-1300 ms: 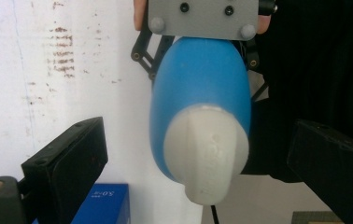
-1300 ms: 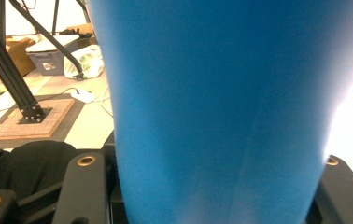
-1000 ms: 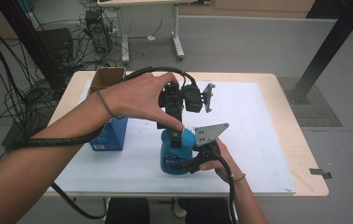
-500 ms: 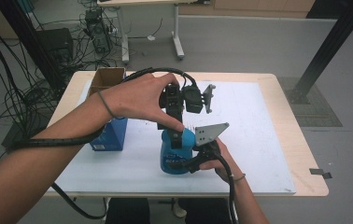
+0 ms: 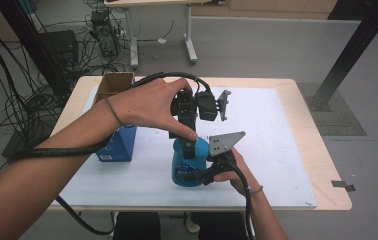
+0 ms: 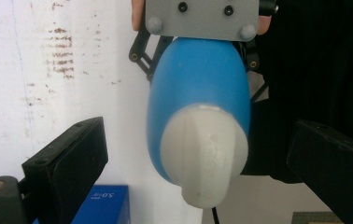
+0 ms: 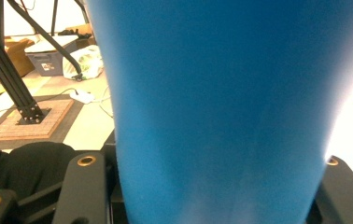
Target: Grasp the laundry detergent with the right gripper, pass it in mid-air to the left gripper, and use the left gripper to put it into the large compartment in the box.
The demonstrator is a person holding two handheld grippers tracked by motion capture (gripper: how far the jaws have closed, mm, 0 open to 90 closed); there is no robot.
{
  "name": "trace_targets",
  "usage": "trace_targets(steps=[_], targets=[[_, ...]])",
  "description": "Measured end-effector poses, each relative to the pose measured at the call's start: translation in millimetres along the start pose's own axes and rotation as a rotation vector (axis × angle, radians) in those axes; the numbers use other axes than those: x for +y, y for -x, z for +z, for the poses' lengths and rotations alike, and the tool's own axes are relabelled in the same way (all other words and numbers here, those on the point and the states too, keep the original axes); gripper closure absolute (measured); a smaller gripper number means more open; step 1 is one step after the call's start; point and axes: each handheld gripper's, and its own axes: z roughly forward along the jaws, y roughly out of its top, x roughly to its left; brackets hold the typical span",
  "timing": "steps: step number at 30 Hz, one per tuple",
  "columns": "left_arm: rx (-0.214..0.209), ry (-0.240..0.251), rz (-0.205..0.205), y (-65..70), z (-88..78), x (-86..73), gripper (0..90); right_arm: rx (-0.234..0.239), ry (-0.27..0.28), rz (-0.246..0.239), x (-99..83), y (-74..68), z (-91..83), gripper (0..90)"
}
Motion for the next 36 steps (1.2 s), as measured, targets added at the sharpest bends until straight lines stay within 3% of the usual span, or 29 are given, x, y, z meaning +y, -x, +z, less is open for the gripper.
trace_targets(steps=[36], targets=[[0.003,0.002,-0.005,0.5,-1.4,-4.9,5.4,0.008,-0.012,-0.015,6.5,3.1,4.3,42.5]])
